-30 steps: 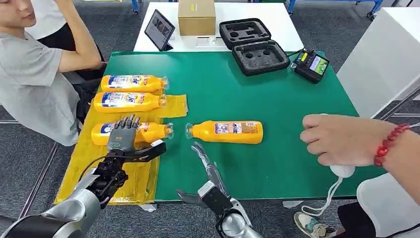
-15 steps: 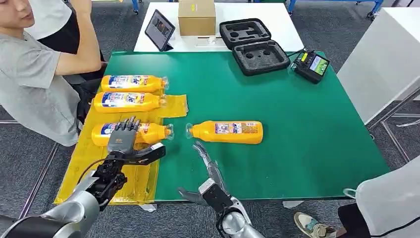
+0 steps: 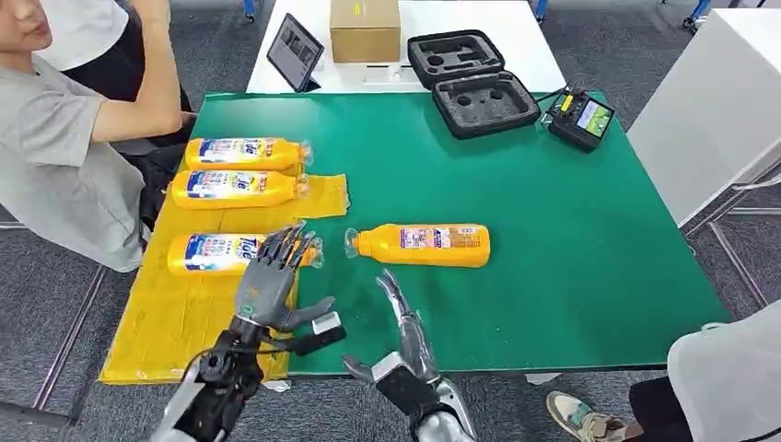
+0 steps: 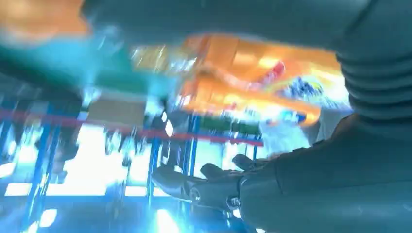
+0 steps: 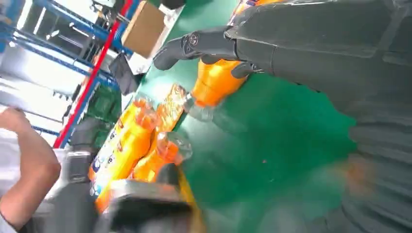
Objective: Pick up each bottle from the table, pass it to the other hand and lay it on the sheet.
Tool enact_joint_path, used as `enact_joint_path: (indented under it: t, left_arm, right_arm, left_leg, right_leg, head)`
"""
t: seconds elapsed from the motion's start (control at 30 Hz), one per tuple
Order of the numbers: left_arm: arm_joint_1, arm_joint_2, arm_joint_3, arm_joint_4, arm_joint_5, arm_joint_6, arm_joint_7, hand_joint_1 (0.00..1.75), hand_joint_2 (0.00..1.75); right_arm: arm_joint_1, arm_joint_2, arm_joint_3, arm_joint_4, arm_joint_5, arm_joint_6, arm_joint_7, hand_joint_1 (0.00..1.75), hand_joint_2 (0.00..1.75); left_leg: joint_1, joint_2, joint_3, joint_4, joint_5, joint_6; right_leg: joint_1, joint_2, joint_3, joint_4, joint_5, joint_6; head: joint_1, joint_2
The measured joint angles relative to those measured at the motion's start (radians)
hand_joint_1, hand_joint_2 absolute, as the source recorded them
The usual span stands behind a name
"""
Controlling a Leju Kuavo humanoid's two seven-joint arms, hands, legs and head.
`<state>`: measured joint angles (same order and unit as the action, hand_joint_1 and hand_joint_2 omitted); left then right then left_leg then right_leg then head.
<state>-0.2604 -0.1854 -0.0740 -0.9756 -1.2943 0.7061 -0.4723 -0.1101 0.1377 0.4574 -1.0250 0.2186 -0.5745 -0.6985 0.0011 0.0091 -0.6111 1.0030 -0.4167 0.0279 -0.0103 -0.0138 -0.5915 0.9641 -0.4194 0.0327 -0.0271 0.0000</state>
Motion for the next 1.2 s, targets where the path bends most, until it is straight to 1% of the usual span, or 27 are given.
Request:
enact_joint_path:
  t: [0.1, 0.17, 0.2, 0.23, 0.37, 0.4, 0.47, 0.5, 0.53, 0.6, 0.63, 0.7, 0.87, 1.03, 1.2]
  left_arm:
    - [0.049, -0.011, 0.002, -0.11, 0.013, 0.0, -0.024, 0.0, 1.75]
    - [0.089, -0.035, 0.017, -0.203, 0.049, 0.0, -0.126, 0.0, 1.75]
    - [0.111, -0.052, 0.026, -0.263, 0.076, 0.0, -0.183, 0.0, 1.75]
    - [0.129, -0.061, 0.027, -0.318, 0.099, 0.0, -0.209, 0.0, 1.75]
    - [0.169, -0.092, 0.022, -0.519, 0.174, 0.0, -0.222, 0.0, 1.75]
    - [0.179, -0.094, 0.017, -0.551, 0.185, 0.0, -0.222, 0.0, 1.75]
    - [0.201, -0.099, 0.005, -0.609, 0.2, 0.0, -0.224, 0.0, 1.75]
    - [0.208, -0.101, -0.001, -0.635, 0.214, 0.0, -0.225, 0.0, 1.75]
    - [0.214, -0.103, -0.006, -0.654, 0.233, 0.0, -0.227, 0.0, 1.75]
    - [0.224, -0.104, -0.019, -0.674, 0.293, 0.0, -0.228, 0.0, 1.75]
    - [0.229, -0.104, -0.025, -0.678, 0.318, -0.001, -0.228, 0.0, 1.75]
    - [0.232, -0.104, -0.046, -0.684, 0.392, -0.002, -0.228, 0.0, 1.75]
    - [0.235, -0.104, -0.088, -0.684, 0.45, -0.002, -0.228, 0.0, 1.75]
    - [0.233, -0.096, -0.151, -0.681, 0.57, -0.003, -0.228, 0.0, 1.75]
    - [0.221, -0.091, -0.195, -0.669, 0.598, -0.006, -0.228, 0.0, 1.75]
  right_arm:
    - [0.01, -0.005, 0.0, -0.017, 0.015, -0.019, 0.0, 0.0, 1.75]
    - [0.022, -0.011, 0.002, -0.039, 0.057, -0.078, 0.0, 0.0, 1.75]
    - [0.028, -0.015, 0.0, -0.055, 0.108, -0.103, 0.0, 0.0, 1.75]
    - [0.034, -0.017, -0.005, -0.07, 0.157, -0.111, 0.0, 0.0, 1.75]
    - [0.048, -0.017, -0.055, -0.106, 0.349, -0.118, 0.0, 0.0, 1.75]
    - [0.049, -0.016, -0.076, -0.113, 0.434, -0.119, 0.0, 0.0, 1.75]
    - [0.059, -0.001, -0.156, -0.14, 0.708, -0.119, 0.011, 0.0, 1.75]
    - [0.061, 0.016, -0.224, -0.157, 0.887, -0.119, 0.039, 0.0, 1.75]
    - [0.059, 0.026, -0.279, -0.165, 1.016, -0.119, 0.069, 0.0, 1.75]
    - [0.049, 0.032, -0.387, -0.182, 1.175, -0.119, 0.154, 0.0, 1.75]
    - [0.036, 0.028, -0.42, -0.183, 1.212, -0.119, 0.187, 0.0, 1.75]
    - [-0.001, 0.01, -0.482, -0.179, 1.239, -0.119, 0.248, 0.0, 1.75]
    - [-0.054, -0.018, -0.544, -0.162, 1.249, -0.119, 0.271, 0.0, 1.75]
    - [-0.101, -0.055, -0.545, -0.095, 1.292, -0.119, 0.403, 0.0, 1.75]
    - [-0.148, -0.085, -0.521, -0.033, 1.328, -0.121, 0.473, 0.0, 1.75]
  left_leg:
    - [0.0, 0.0, 0.0, 0.0, 0.0, 0.0]
    - [0.001, 0.0, 0.0, 0.0, 0.0, 0.0]
    - [0.001, 0.0, 0.0, 0.0, 0.0, 0.0]
    - [0.001, 0.0, 0.0, 0.0, 0.0, 0.0]
    - [0.001, 0.0, 0.0, 0.0, 0.0, 0.0]
    - [0.001, 0.0, 0.0, 0.0, 0.0, 0.0]
    - [0.001, 0.0, 0.0, 0.0, 0.0, 0.0]
    - [0.001, 0.0, 0.0, 0.0, 0.0, 0.0]
    - [0.001, -0.001, 0.0, 0.0, 0.0, 0.0]
    - [0.0, -0.002, 0.0, 0.0, 0.001, 0.001]
    - [0.0, -0.002, -0.001, 0.0, 0.001, 0.001]
    - [-0.001, -0.002, -0.001, 0.0, 0.001, 0.001]
    - [-0.001, -0.002, -0.001, 0.0, 0.002, 0.003]
    - [-0.001, -0.002, -0.001, 0.0, 0.002, 0.003]
    - [-0.001, -0.001, -0.001, 0.0, 0.002, 0.003]
  right_leg:
    - [0.0, 0.0, 0.0, 0.0, 0.0, 0.0]
    - [0.001, 0.0, 0.0, 0.0, 0.0, 0.0]
    - [0.001, 0.0, 0.0, 0.0, 0.0, 0.0]
    - [0.001, 0.0, 0.0, 0.0, 0.0, 0.0]
    - [0.001, 0.0, 0.0, 0.0, 0.0, 0.0]
    - [0.001, 0.0, 0.0, 0.0, 0.0, 0.0]
    - [0.001, 0.0, 0.0, 0.0, 0.0, 0.0]
    - [0.001, 0.0, 0.0, 0.0, 0.0, 0.0]
    - [0.001, -0.001, 0.0, 0.0, 0.0, 0.0]
    - [0.0, -0.003, 0.001, 0.0, 0.0, 0.0]
    - [0.0, -0.003, 0.001, 0.0, 0.0, 0.0]
    - [-0.001, -0.002, 0.0, 0.0, 0.001, 0.002]
    - [-0.001, -0.002, 0.0, 0.0, 0.002, 0.002]
    - [-0.001, -0.002, 0.0, 0.0, 0.002, 0.002]
    - [-0.001, -0.002, 0.0, 0.0, 0.002, 0.002]
  head:
    - [-0.001, 0.0]
    - [-0.001, 0.0]
    - [0.0, 0.0]
    - [0.0, 0.0]
    - [0.0, 0.0]
    - [0.0, 0.0]
    - [0.0, 0.0]
    - [-0.001, 0.0]
    - [-0.001, 0.0]
    - [-0.001, 0.0]
    - [0.0, 0.0]
    - [-0.001, 0.0]
    - [-0.001, 0.0]
    - [0.0, 0.0]
    - [0.0, 0.0]
